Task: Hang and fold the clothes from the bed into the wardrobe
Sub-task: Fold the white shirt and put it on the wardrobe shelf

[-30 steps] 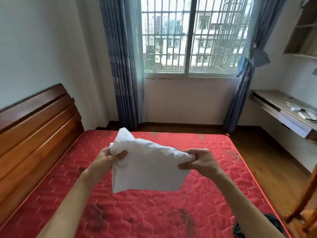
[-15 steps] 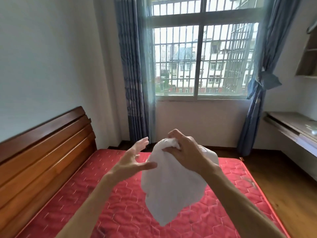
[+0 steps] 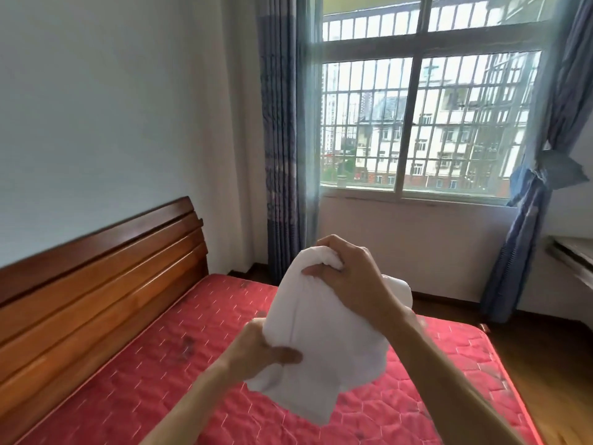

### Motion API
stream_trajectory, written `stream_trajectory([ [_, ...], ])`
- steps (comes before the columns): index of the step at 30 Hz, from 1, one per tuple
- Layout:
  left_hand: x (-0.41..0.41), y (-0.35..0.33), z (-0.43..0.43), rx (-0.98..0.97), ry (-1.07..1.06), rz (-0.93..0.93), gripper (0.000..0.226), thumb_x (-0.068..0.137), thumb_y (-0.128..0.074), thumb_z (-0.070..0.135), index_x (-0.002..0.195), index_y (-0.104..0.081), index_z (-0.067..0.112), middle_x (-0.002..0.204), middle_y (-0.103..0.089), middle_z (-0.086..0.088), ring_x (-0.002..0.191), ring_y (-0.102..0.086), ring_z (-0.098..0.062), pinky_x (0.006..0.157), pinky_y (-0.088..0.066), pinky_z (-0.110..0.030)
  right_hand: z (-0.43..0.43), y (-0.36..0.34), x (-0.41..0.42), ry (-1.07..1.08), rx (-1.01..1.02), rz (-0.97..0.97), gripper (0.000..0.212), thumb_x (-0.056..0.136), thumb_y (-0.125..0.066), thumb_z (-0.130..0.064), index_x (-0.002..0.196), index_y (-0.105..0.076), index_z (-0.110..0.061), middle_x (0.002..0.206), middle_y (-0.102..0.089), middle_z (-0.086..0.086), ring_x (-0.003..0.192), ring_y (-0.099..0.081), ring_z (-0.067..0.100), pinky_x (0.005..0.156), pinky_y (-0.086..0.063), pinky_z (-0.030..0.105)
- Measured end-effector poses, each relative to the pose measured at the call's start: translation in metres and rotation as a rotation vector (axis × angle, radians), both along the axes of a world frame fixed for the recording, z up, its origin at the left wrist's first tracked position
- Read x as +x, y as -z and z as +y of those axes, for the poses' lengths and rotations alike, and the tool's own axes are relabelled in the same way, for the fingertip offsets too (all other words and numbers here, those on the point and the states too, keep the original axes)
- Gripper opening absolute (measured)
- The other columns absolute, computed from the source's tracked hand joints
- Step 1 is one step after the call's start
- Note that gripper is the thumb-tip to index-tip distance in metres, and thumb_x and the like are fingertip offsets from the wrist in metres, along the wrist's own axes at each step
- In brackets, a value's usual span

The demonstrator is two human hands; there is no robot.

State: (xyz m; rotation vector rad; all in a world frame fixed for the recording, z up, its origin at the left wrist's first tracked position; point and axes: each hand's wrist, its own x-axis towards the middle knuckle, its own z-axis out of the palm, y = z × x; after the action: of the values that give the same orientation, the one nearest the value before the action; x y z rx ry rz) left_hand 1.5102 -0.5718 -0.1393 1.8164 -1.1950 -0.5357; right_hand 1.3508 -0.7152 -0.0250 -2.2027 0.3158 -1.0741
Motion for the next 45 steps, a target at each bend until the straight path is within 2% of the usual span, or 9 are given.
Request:
stream_trajectory([
  [6,0.037,-0.022,0.096,0.029,-0.232,-0.043,0.017,0.069,-0.087,0.017,0.081,-0.075,0.013,0.075,-0.075,0.012,0.072,-0.071,-0.008,0.073,-0.059,-0.041,0.032,0.0,0.054,-0.333,0.254,0.219,0.042,0.065,-0.088,-0.04,0.1,-0.068,-0.029,0.09,-0.074,-0.005,0.078,-0.067,0.005,0.073,-0.057,0.027],
  [11,0.083,-0.032,0.205,0.037,-0.414,0.03,0.033,0.077,-0.084,0.017,0.101,-0.063,0.025,0.086,-0.063,0.017,0.075,-0.056,0.005,0.064,-0.045,-0.01,0.079,0.009,0.115,-0.649,0.179,0.753,0.04,0.071,-0.085,-0.046,0.105,-0.071,-0.03,0.103,-0.075,-0.009,0.1,-0.07,0.008,0.095,-0.054,0.038],
  [14,0.102,-0.045,0.273,0.092,-0.395,-0.062,0.035,0.076,-0.081,0.004,0.072,-0.071,0.037,0.069,-0.067,0.015,0.067,-0.06,0.002,0.062,-0.05,-0.019,0.133,0.017,0.171,-0.62,0.068,0.681,0.029,0.075,-0.082,-0.045,0.095,-0.074,-0.025,0.093,-0.076,-0.007,0.088,-0.072,0.007,0.087,-0.057,0.036],
  [16,0.114,-0.044,0.321,0.126,-0.442,-0.097,0.012,0.072,-0.086,0.021,0.078,-0.076,0.023,0.076,-0.073,0.006,0.073,-0.068,-0.009,0.068,-0.056,-0.033,0.177,0.017,0.207,-0.604,0.032,0.606,0.021,0.081,-0.078,-0.041,0.086,-0.072,-0.022,0.082,-0.074,-0.004,0.075,-0.068,0.003,0.078,-0.057,0.031],
  [19,0.141,-0.035,0.403,0.173,-0.486,-0.104,0.045,0.066,-0.088,0.045,0.093,-0.074,0.012,0.093,-0.075,-0.009,0.089,-0.071,-0.028,0.078,-0.057,-0.051,0.256,0.012,0.258,-0.622,-0.065,0.511,0.011,0.088,-0.07,-0.03,0.08,-0.069,-0.023,0.073,-0.068,-0.011,0.068,-0.062,0.004,0.068,-0.051,0.026],
  [26,0.162,-0.033,0.591,0.234,-0.738,0.078,0.053,0.061,-0.095,0.025,0.104,-0.067,0.042,0.102,-0.072,0.024,0.098,-0.066,0.004,0.085,-0.052,-0.015,0.462,-0.001,0.352,-0.832,-0.306,0.347,0.041,0.093,-0.064,-0.016,0.06,-0.046,-0.033,0.05,-0.054,-0.021,0.054,-0.05,-0.004,0.056,-0.037,0.012],
  [36,0.158,-0.054,0.765,-0.282,-1.221,0.035,0.035,0.08,-0.083,0.021,0.114,-0.073,0.026,0.111,-0.075,0.006,0.107,-0.07,-0.011,0.095,-0.055,-0.034,0.721,0.0,0.421,-1.341,-0.612,0.228,0.033,0.09,-0.066,-0.015,0.063,-0.05,-0.022,0.058,-0.053,-0.009,0.059,-0.05,0.002,0.057,-0.036,0.016],
  [42,0.156,-0.033,0.873,-0.495,-1.555,0.041,0.022,0.082,-0.078,0.005,0.099,-0.079,0.02,0.104,-0.077,-0.007,0.1,-0.073,-0.021,0.09,-0.057,-0.037,0.843,0.01,0.467,-1.563,-0.635,0.6,0.043,0.061,-0.078,-0.067,0.09,-0.069,-0.037,0.082,-0.07,-0.022,0.076,-0.064,-0.005,0.074,-0.052,0.02],
  [45,0.158,-0.032,0.927,-0.524,-1.679,0.076,0.02,0.081,-0.079,0.006,0.092,-0.08,0.023,0.103,-0.078,-0.004,0.1,-0.073,-0.019,0.09,-0.057,-0.034,0.904,0.017,0.492,-1.752,-0.61,0.79,0.055,0.059,-0.086,-0.055,0.108,-0.07,-0.033,0.099,-0.075,-0.015,0.09,-0.071,0.006,0.086,-0.058,0.033],
])
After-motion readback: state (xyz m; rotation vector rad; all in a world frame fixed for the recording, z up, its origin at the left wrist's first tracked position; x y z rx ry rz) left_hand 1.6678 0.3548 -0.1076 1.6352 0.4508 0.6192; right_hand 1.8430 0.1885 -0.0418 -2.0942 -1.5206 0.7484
